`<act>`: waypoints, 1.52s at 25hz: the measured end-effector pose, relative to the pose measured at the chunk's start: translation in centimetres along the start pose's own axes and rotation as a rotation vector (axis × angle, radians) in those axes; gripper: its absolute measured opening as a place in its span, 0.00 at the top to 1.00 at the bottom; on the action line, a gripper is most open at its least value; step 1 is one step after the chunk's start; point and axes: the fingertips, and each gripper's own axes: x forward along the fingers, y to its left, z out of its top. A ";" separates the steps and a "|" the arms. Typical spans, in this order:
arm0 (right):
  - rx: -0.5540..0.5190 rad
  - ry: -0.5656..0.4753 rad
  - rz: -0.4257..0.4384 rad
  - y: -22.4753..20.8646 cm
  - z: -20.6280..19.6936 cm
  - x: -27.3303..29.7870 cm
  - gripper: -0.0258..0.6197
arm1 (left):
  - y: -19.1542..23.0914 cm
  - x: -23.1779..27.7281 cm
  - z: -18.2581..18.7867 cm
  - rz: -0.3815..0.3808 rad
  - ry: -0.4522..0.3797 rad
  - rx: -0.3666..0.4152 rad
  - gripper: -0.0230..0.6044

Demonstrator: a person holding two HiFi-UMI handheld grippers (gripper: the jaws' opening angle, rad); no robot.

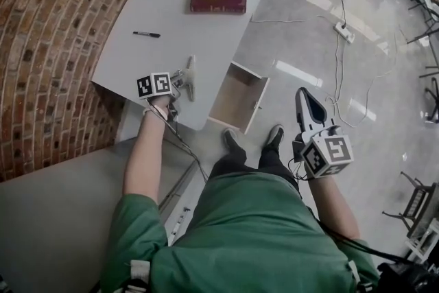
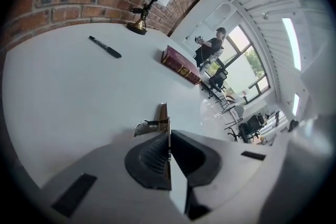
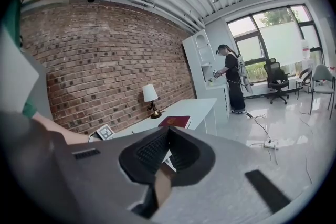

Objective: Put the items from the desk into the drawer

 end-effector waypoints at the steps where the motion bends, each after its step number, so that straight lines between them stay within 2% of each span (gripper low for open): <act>1: -0.001 0.000 0.002 -0.3 0.0 0.0 0.96 | -0.5 0.1 -0.3 0.003 0.002 0.020 0.95; 6: -0.012 -0.011 0.012 -1.8 0.6 0.0 0.96 | -3.8 0.2 -0.8 0.006 -0.012 0.105 0.95; 10: -0.007 -0.008 0.023 -3.2 0.5 0.0 0.96 | -8.7 0.4 -1.0 -0.043 -0.024 0.200 0.95; 13: -0.010 -0.015 0.024 -4.6 0.7 0.3 0.96 | -12.3 0.7 -0.9 -0.038 -0.033 0.293 0.95; 17: -0.039 -0.062 0.020 -6.5 2.3 1.5 0.96 | -16.8 2.7 -3.1 -0.051 0.012 0.391 0.95; 22: -0.097 -0.137 0.028 -8.3 3.7 3.2 0.96 | -19.8 5.9 -7.3 -0.026 0.082 0.483 0.95; 27: -0.116 -0.164 0.032 -10.1 3.5 5.1 0.96 | -19.8 9.4 -10.8 0.005 0.149 0.500 0.95; 38: -0.100 -0.137 0.023 -13.2 0.0 8.2 0.96 | -13.5 17.4 -15.8 0.102 0.284 0.487 0.95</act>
